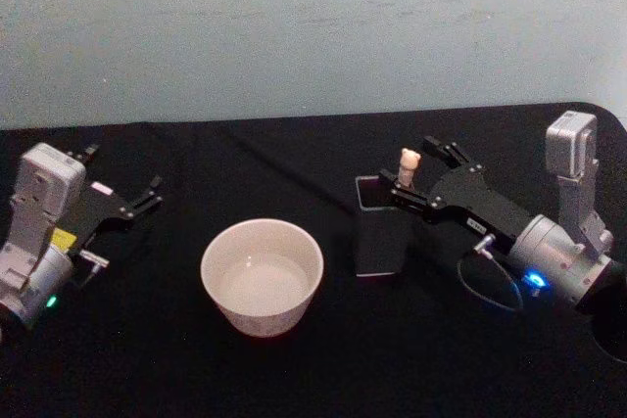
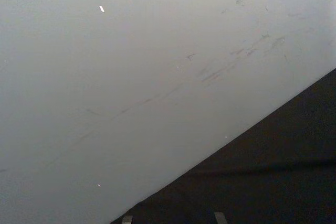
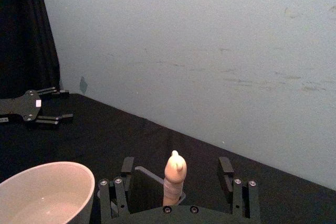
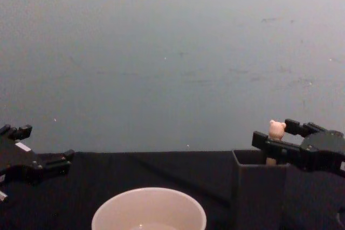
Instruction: Pick up the stirring spoon with one hand, stir inside the cup, then place it back in its original position.
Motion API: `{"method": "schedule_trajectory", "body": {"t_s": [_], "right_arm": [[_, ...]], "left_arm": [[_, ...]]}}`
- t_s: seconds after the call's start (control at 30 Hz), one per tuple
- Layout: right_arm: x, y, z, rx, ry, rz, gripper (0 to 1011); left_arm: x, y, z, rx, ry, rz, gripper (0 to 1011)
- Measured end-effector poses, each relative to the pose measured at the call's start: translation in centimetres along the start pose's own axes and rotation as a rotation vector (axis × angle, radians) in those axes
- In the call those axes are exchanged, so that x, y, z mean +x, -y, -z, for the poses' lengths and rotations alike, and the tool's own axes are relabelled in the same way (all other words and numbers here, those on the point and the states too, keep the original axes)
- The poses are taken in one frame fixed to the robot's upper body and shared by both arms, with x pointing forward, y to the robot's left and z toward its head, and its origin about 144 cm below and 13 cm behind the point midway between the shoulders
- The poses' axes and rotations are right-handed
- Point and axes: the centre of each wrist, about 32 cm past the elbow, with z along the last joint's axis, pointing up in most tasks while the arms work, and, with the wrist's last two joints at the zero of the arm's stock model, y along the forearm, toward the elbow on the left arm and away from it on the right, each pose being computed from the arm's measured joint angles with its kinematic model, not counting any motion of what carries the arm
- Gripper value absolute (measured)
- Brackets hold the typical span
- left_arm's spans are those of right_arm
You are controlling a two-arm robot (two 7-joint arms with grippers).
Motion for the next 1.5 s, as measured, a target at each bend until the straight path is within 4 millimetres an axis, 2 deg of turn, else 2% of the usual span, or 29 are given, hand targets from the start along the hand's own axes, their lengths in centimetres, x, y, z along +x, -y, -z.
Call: {"method": "schedule_trajectory", "body": {"t_s": [1.03, 1.23, 1.33, 1.37, 1.47, 1.5], "right_arm": [[0.1, -0.07, 0.06, -0.008, -0.01, -0.001, 1000], [0.09, -0.06, 0.06, -0.007, -0.01, -0.001, 903], [0.08, -0.06, 0.07, -0.007, -0.01, 0.0, 820], [0.08, -0.06, 0.07, -0.007, -0.01, -0.001, 763], [0.08, -0.06, 0.07, -0.007, -0.01, 0.0, 708], [0.08, -0.06, 0.07, -0.007, -0.01, -0.001, 650]], "left_arm": [[0.0, 0.0, 0.0, 0.0, 0.0, 0.0, 1001], [0.0, 0.0, 0.0, 0.0, 0.0, 0.0, 1001], [0.0, 0.0, 0.0, 0.0, 0.0, 0.0, 1001], [0.0, 0.0, 0.0, 0.0, 0.0, 0.0, 1001], [0.0, 0.0, 0.0, 0.0, 0.0, 0.0, 1001], [0.0, 0.0, 0.0, 0.0, 0.0, 0.0, 1001]]}}
